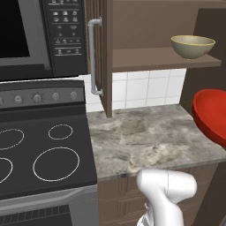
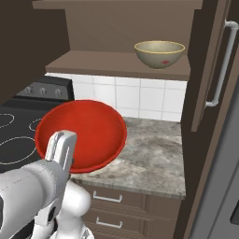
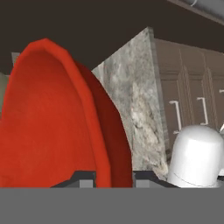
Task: Open the cabinet. Pick the bowls from the counter and place them in the cabinet. Then close the cabinet.
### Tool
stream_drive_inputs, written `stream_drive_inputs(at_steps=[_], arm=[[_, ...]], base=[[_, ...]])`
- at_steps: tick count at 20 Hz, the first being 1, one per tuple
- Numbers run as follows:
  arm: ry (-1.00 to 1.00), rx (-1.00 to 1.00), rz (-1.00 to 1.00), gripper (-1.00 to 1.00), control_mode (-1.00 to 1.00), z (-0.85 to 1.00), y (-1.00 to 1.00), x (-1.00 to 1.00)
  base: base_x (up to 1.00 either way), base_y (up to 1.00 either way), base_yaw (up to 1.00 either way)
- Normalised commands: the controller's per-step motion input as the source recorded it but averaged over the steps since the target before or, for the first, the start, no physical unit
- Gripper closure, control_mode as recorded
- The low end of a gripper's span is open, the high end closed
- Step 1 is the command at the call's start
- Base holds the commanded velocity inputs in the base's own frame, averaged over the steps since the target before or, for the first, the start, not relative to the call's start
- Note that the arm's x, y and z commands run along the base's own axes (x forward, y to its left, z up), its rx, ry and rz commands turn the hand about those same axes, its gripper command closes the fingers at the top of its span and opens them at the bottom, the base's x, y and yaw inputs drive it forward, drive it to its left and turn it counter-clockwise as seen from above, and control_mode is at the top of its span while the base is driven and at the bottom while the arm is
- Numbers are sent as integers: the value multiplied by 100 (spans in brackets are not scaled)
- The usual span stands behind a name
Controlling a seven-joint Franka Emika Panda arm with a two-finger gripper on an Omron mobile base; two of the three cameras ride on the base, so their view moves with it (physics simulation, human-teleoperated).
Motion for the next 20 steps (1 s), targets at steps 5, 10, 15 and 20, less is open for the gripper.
stream_drive_inputs(at_steps=[5, 10, 15, 20], arm=[[-14, 0, 0, 100, -100, 11, 8, -36], [-11, 0, 0, 100, -100, 10, 6, -30], [-13, 0, 0, 100, -100, 9, 16, -32], [-13, 0, 0, 100, -100, 17, 22, -28]], base=[[0, 0, 0], [0, 0, 0], [0, 0, 0], [0, 0, 0]])
